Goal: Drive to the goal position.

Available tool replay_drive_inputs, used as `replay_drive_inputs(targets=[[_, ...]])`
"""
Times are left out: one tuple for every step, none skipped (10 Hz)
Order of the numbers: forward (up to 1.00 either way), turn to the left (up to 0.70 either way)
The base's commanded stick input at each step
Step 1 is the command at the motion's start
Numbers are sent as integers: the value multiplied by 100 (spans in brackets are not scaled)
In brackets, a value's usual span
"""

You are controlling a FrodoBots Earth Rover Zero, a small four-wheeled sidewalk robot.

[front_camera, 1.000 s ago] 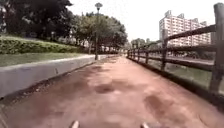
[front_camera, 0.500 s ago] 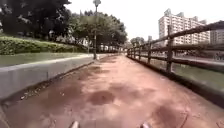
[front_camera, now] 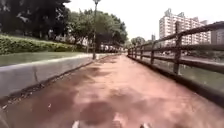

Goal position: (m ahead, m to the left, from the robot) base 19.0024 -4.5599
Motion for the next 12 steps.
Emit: replay_drive_inputs(targets=[[70, 0], [70, 0], [70, -8], [70, -35], [70, -12], [70, 0], [70, 0], [70, 0], [70, 0], [70, 0], [70, 0], [70, 0]])
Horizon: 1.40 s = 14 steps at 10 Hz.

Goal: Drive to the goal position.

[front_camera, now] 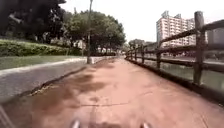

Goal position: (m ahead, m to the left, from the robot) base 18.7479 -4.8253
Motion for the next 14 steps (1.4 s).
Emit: replay_drive_inputs(targets=[[70, 0], [70, 0], [70, 0], [70, 0], [70, 0], [70, 0], [70, 0], [70, 0], [70, 0], [70, 0], [70, 0], [70, 0], [70, 0], [70, 0]])
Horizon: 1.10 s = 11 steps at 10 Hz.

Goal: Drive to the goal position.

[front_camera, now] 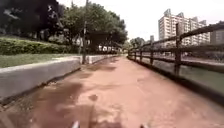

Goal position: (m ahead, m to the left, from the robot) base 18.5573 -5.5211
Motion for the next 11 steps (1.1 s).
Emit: replay_drive_inputs(targets=[[70, 0], [70, 0], [70, 0], [70, 0], [70, -21], [70, -35], [70, -19], [70, 0], [70, 0], [70, 0], [70, 0]])
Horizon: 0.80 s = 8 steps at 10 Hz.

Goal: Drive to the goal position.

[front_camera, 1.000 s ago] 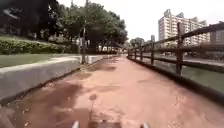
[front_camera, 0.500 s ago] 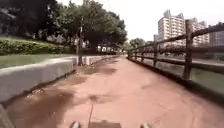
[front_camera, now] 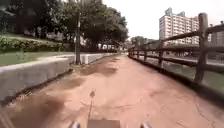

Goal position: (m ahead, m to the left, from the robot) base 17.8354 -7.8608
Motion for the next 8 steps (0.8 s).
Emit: replay_drive_inputs(targets=[[70, 0], [70, 0], [70, 0], [70, 0], [70, 0], [70, 0], [70, 0], [70, 0]])
